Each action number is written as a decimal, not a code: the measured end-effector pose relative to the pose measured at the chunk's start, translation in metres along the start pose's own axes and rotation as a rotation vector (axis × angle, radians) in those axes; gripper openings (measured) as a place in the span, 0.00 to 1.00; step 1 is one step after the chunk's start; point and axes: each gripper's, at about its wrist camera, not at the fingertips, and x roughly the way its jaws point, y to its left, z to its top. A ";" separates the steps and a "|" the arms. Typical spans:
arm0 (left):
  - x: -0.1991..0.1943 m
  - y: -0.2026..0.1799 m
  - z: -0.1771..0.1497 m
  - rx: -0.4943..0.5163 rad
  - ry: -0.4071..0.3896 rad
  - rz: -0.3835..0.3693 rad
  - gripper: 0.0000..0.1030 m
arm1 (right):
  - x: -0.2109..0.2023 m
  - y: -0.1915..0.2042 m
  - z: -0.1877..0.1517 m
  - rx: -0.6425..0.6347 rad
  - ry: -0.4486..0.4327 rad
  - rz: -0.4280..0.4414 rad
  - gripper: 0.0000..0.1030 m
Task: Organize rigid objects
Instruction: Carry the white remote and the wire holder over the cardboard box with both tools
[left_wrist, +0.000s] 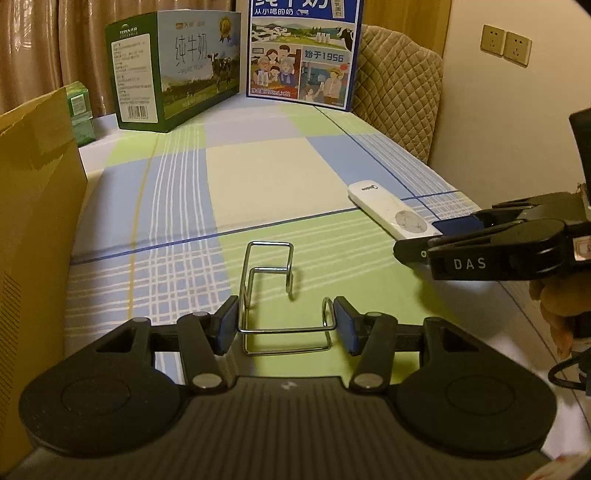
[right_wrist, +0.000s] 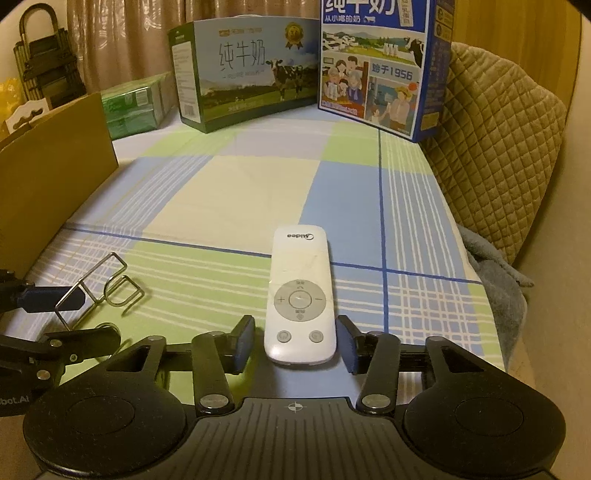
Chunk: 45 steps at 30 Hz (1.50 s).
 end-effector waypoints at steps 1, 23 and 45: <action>0.001 0.000 0.000 0.005 0.000 0.003 0.48 | 0.000 0.001 0.000 -0.002 0.000 -0.002 0.47; -0.001 0.003 -0.005 -0.001 -0.016 0.027 0.48 | 0.007 -0.003 0.003 0.036 -0.025 -0.026 0.49; -0.049 -0.013 -0.002 -0.003 -0.040 -0.005 0.48 | -0.020 0.010 0.008 0.131 -0.047 -0.035 0.36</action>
